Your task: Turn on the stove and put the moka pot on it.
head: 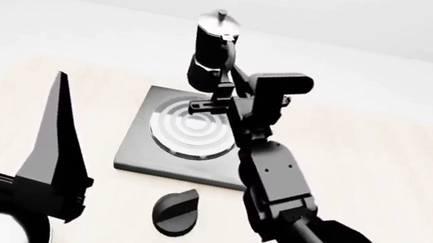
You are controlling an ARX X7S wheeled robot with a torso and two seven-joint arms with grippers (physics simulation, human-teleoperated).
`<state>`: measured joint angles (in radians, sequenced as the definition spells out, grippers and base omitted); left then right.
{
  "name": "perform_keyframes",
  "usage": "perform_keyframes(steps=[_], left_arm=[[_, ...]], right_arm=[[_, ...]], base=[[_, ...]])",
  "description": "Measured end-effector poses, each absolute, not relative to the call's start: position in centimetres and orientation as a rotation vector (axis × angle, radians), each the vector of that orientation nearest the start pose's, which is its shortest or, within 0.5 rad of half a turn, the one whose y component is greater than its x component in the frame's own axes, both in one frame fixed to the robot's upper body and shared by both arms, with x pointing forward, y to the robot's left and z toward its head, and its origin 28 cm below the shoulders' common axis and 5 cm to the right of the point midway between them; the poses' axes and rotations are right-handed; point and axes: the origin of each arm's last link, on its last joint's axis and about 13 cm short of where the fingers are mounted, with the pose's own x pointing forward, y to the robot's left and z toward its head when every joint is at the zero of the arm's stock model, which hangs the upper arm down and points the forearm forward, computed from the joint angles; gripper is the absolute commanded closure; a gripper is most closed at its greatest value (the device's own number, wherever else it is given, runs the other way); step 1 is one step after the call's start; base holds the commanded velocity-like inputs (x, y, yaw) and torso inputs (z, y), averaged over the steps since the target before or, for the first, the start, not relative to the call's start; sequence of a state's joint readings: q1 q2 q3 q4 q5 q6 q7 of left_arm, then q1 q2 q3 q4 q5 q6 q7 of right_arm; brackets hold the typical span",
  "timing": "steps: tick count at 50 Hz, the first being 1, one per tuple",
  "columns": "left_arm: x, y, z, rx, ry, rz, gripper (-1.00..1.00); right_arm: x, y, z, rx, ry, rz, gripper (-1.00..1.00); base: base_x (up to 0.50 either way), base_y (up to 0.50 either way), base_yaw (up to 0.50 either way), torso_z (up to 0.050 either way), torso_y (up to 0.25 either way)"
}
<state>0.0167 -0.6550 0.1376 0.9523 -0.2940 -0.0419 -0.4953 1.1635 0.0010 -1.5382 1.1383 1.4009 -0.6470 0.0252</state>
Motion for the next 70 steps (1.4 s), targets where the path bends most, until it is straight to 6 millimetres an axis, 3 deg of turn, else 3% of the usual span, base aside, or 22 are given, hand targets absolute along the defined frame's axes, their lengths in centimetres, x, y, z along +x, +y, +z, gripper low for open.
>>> perform_keyframes(steps=[39,70], left_arm=[[14.92,23.23,19.15,0.11,-0.745,-0.086,-1.0],[14.97,23.22,18.96,0.109,-0.738,-0.091,-1.0]], right_arm=[[39.88,-1.7,13.27,0.095,-0.288,0.376,1.0],[39.88,-1.6,13.68,0.092,-0.329,0.361,1.0]], base=[[0.0,0.0,0.0,0.001,0.001],[0.0,0.0,0.0,0.0,-0.126]])
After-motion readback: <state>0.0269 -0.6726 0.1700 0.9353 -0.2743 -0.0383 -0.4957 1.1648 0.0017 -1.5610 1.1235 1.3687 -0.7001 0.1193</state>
